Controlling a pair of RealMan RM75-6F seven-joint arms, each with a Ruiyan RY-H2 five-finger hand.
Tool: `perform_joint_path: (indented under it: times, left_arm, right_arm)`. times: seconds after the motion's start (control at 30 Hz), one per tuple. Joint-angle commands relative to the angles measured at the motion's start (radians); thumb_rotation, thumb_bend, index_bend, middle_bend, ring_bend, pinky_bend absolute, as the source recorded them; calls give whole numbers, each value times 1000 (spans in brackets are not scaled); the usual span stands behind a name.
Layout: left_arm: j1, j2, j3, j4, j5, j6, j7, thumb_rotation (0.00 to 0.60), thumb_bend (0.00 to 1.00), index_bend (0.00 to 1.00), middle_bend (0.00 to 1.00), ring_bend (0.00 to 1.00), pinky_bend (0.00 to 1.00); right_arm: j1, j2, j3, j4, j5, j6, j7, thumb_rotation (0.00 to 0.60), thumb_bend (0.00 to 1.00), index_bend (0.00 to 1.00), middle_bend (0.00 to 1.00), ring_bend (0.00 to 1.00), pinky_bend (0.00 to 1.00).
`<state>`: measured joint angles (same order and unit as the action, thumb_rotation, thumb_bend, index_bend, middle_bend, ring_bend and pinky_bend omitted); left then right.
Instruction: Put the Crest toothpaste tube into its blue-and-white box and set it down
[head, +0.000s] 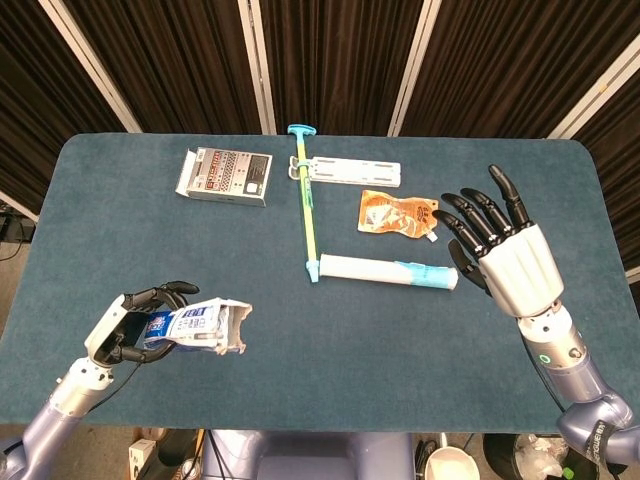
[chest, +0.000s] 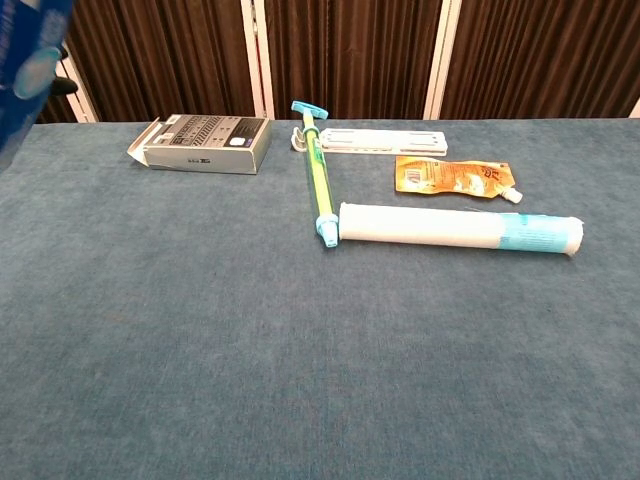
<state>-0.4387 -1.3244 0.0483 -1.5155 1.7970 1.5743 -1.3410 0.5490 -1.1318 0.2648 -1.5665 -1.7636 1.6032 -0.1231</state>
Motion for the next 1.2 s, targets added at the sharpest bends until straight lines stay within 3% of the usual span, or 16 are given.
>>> perform_joint_path:
  times: [0.03,0.43,0.77,1.2]
  left_arm:
    - [9,-15,-15,-37,-35,-41,221,600,455,587,539,222,206]
    - [-56,-110,-5,-20,-109,-299,631,600,434,553,477,192,198]
    - [-83,-210,-15,42,-154,-382,704,600,434,549,470,191,197]
    - [-97,-220,-24,50,-188,-422,824,600,434,539,459,189,194]
  right_arm:
    - [-1,-1,0,3,5,-4,5,600,515,324,291,259,0]
    - [-24,6,-21,20,-4,8,23,600,515,337,291,259,0]
    - [-39,3,-27,59,5,19,47,600,515,347,291,259,0]
    - [-37,-34,-31,114,16,19,92,600,515,347,290,259,0]
